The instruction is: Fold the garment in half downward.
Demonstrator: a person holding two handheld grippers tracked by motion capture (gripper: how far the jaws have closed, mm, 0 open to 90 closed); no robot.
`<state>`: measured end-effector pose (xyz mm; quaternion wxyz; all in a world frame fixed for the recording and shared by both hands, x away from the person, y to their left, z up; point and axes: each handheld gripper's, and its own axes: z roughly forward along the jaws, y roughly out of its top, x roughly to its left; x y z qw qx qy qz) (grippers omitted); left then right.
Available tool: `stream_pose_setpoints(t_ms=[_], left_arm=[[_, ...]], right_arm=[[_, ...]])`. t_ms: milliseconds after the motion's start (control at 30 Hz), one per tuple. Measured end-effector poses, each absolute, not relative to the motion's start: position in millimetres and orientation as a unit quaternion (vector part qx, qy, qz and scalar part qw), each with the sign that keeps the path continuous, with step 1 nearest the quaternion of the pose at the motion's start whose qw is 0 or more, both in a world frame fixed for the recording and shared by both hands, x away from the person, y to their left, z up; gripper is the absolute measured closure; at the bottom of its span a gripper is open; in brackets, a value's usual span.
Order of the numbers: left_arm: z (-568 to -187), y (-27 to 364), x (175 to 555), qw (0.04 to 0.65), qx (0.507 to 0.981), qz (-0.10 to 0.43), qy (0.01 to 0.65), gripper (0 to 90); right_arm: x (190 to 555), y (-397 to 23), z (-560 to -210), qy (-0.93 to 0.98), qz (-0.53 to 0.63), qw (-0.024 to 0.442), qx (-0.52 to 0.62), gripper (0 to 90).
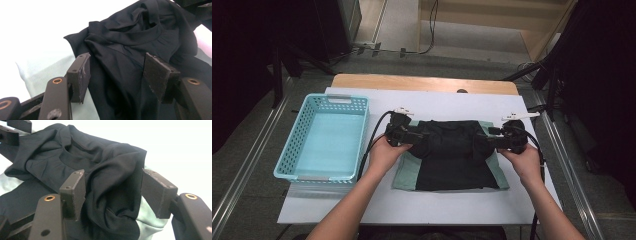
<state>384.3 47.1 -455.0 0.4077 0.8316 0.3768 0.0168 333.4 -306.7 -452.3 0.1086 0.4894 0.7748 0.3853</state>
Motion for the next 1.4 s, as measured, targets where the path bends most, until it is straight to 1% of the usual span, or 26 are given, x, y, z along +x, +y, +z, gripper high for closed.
stream_pose_setpoints(t_ms=[200, 367, 467, 667, 733, 833, 967, 1033, 1167, 1267, 1400], left_arm=[[-457.4, 37.1, 390.6, 0.398, 0.839, 0.027, 0.37, 39.8], [-464.9, 28.9, 395.7, 0.381, 0.847, 0.054, 0.366, 39.8], [-470.7, 27.3, 398.7, 0.378, 0.848, 0.046, 0.368, 39.9], [-478.5, 26.9, 400.4, 0.373, 0.853, 0.053, 0.362, 42.3], [-481.5, 28.1, 400.7, 0.375, 0.853, 0.052, 0.358, 44.6], [-486.1, 32.0, 399.9, 0.383, 0.85, 0.051, 0.358, 51.8], [-487.9, 35.5, 399.2, 0.386, 0.845, 0.037, 0.367, 63.7], [-489.2, 35.5, 397.4, 0.385, 0.849, 0.039, 0.359, 69.2], [-489.6, 34.4, 396.1, 0.386, 0.851, 0.025, 0.355, 77.6], [-489.4, 33.9, 395.3, 0.384, 0.853, 0.021, 0.353, 81.2], [-484.8, 34.7, 394.8, 0.385, 0.85, 0.014, 0.358, 83.4]], right_arm=[[335.5, -301.1, -452.4, 0.774, 0.386, 0.109, 0.489, 34.9], [342.2, -293.4, -453.0, 0.774, 0.387, 0.109, 0.489, 34.9], [347.8, -287.8, -455.1, 0.777, 0.383, 0.108, 0.488, 34.9], [359.4, -278.7, -464.8, 0.784, 0.364, 0.113, 0.491, 36.4], [361.0, -279.7, -470.4, 0.785, 0.357, 0.108, 0.494, 39.0], [362.3, -283.0, -478.4, 0.783, 0.349, 0.099, 0.504, 42.7], [361.7, -284.4, -481.4, 0.783, 0.351, 0.094, 0.506, 50.8], [361.1, -282.7, -482.4, 0.787, 0.347, 0.089, 0.503, 55.1], [359.6, -279.0, -484.4, 0.794, 0.34, 0.085, 0.497, 62.6], [359.5, -279.1, -484.9, 0.797, 0.337, 0.075, 0.496, 69.8], [359.7, -281.1, -484.4, 0.796, 0.339, 0.061, 0.498, 74.7]])
